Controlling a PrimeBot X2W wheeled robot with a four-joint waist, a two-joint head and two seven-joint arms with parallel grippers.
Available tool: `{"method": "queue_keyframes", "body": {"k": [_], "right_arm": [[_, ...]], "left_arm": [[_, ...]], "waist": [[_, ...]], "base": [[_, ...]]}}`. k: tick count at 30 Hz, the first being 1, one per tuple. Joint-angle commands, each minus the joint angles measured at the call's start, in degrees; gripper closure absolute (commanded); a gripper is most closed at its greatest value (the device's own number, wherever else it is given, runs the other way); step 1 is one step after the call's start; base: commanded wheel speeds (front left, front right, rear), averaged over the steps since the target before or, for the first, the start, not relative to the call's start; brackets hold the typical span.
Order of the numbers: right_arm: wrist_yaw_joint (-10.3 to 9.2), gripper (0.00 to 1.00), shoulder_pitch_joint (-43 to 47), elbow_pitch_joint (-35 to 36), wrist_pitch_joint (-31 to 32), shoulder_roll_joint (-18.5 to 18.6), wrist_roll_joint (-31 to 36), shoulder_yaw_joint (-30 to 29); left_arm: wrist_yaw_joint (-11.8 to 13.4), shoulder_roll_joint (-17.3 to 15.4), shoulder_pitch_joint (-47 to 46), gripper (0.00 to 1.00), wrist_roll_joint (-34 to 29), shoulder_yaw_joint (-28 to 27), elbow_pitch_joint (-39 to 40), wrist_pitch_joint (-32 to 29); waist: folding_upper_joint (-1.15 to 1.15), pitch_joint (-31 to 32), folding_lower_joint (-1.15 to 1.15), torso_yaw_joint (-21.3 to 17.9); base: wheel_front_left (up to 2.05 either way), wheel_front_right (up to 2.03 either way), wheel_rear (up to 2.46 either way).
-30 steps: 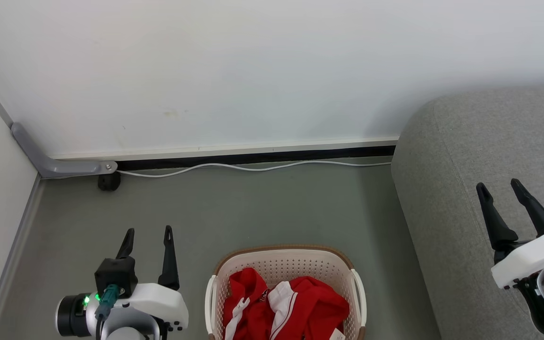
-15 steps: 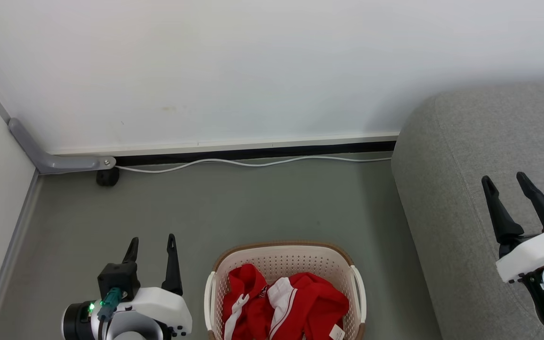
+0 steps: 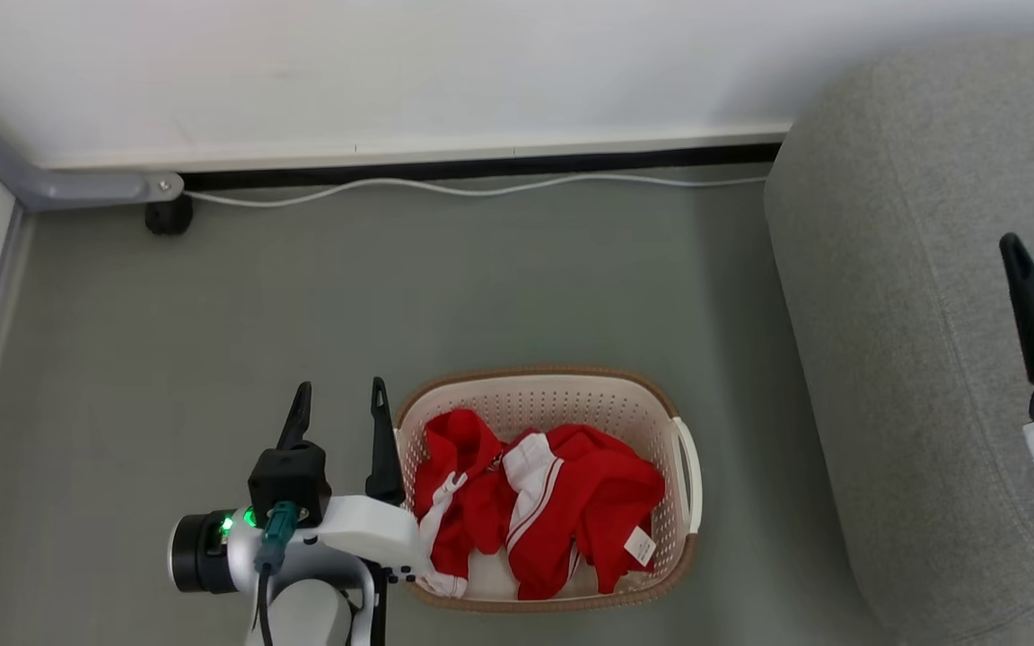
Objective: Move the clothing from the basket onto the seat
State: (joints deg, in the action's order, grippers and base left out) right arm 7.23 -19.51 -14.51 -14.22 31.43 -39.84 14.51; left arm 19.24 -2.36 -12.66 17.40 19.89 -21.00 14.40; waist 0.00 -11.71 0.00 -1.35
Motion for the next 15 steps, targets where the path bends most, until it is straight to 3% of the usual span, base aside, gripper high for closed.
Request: {"method": "queue_keyframes", "body": {"k": [1, 10, 15], "right_arm": [[0.25, 0.00, -0.8, 2.9, -0.8, 2.8, -0.8, -0.7], [0.25, 0.00, -0.3, 10.9, -0.8, 7.2, -3.2, -6.0], [0.25, 0.00, 0.0, 14.1, -0.8, 9.0, -4.0, -7.9]], "left_arm": [[1.8, -0.5, -3.1, 0.00, 0.4, -0.4, 2.3, 0.6], [9.0, -0.5, -7.4, 0.00, 1.0, 7.2, 5.8, 0.6], [11.0, -0.5, -10.3, 0.00, 2.2, 11.2, 5.5, 0.6]], "waist": [[0.00, -4.3, 0.00, 0.3], [0.00, -14.9, 0.00, 0.6], [0.00, -19.6, 0.00, 0.6]], "base": [[0.00, 0.00, 0.00], [0.00, 0.00, 0.00], [0.00, 0.00, 0.00]]}}
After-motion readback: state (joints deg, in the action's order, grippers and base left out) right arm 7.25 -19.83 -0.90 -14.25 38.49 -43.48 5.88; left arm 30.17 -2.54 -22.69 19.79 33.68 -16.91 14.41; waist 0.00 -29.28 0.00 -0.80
